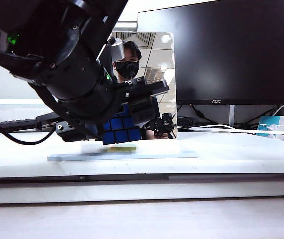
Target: Move the the Rubik's Cube near the mirror.
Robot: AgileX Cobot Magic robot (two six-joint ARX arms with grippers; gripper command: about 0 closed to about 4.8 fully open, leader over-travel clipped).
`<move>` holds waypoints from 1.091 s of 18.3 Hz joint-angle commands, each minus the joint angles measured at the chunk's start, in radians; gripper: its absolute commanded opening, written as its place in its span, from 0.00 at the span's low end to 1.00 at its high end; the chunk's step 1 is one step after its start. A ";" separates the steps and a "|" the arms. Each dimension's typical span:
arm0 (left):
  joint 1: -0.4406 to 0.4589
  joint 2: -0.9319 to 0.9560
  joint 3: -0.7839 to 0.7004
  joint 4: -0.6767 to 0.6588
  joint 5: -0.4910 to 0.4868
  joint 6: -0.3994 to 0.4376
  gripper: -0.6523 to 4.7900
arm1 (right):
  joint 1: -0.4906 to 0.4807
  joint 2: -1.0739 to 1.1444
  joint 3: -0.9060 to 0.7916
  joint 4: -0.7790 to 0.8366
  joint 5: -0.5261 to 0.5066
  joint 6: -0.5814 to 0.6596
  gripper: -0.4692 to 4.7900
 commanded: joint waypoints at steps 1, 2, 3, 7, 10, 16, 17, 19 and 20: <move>-0.002 -0.006 0.006 0.024 -0.007 0.001 0.66 | 0.000 0.000 -0.005 0.020 0.002 0.001 0.09; -0.002 -0.007 0.006 0.024 -0.010 0.005 0.72 | 0.000 0.000 -0.005 0.020 0.002 0.001 0.09; -0.002 -0.007 0.006 0.024 -0.048 0.004 0.76 | 0.000 0.000 -0.005 0.021 0.002 0.001 0.09; -0.003 -0.024 0.006 0.035 -0.066 0.035 0.97 | 0.000 0.000 -0.005 0.021 0.002 0.001 0.09; -0.027 -0.109 0.006 0.043 -0.040 0.168 1.00 | 0.000 0.000 -0.005 0.020 0.002 0.001 0.09; -0.132 -0.434 0.006 -0.116 -0.017 0.651 0.11 | 0.000 0.000 -0.005 0.021 0.002 0.001 0.09; -0.136 -0.492 0.006 -0.159 0.040 0.700 0.11 | 0.000 0.000 -0.005 0.021 0.002 0.001 0.09; -0.132 -0.682 0.006 -0.310 0.315 0.772 0.11 | 0.000 0.000 -0.005 0.022 0.002 0.001 0.09; -0.132 -0.768 0.006 -0.378 0.375 0.785 0.11 | 0.000 0.000 -0.005 0.022 0.002 0.001 0.09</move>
